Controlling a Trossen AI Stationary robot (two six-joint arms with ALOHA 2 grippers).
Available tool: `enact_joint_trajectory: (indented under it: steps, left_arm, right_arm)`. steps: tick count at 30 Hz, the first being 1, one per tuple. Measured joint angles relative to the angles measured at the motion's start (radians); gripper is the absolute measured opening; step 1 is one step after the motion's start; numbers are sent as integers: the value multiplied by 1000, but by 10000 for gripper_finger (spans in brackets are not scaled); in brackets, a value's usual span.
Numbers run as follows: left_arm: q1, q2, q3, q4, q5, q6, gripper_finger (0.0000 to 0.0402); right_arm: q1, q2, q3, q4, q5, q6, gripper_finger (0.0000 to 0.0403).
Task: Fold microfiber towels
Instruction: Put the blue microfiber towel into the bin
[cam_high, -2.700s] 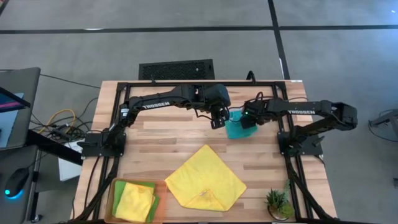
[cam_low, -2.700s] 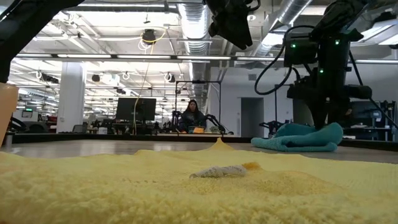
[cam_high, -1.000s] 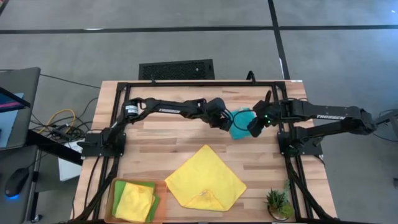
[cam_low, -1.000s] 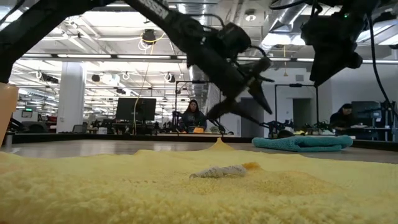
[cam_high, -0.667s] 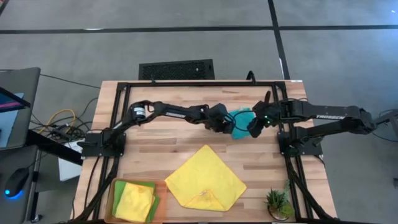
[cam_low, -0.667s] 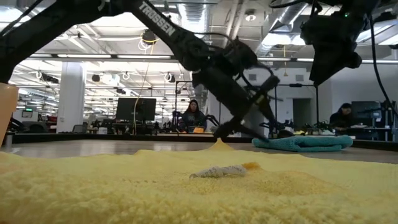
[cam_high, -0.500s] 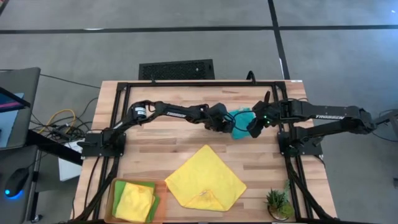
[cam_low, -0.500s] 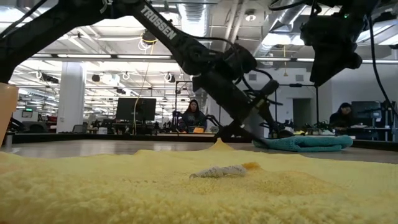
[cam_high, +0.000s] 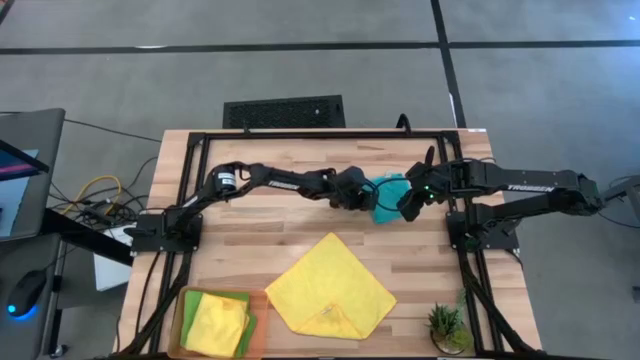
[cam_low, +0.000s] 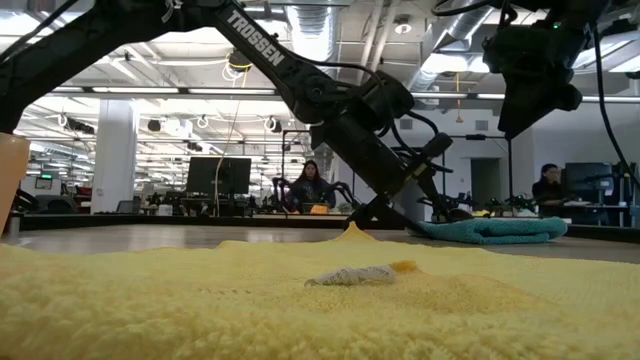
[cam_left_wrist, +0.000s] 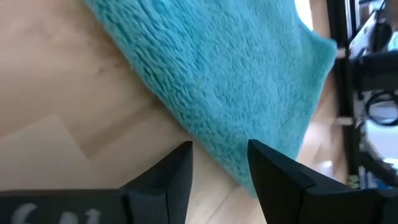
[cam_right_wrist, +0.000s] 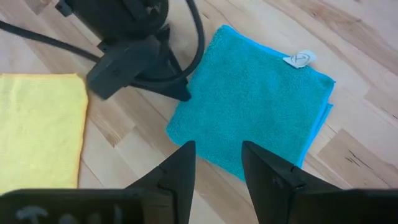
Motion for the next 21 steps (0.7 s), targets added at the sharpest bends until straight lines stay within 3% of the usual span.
enact_joint_trajectory:
  steps: [14,21]
  left_arm:
    - [1,3,0,12,-74,29,143]
    - [-4,5,0,19,-113,64,74]
  right_arm:
    - [0,0,0,0,0,7,150]
    - [0,0,0,0,0,25,148]
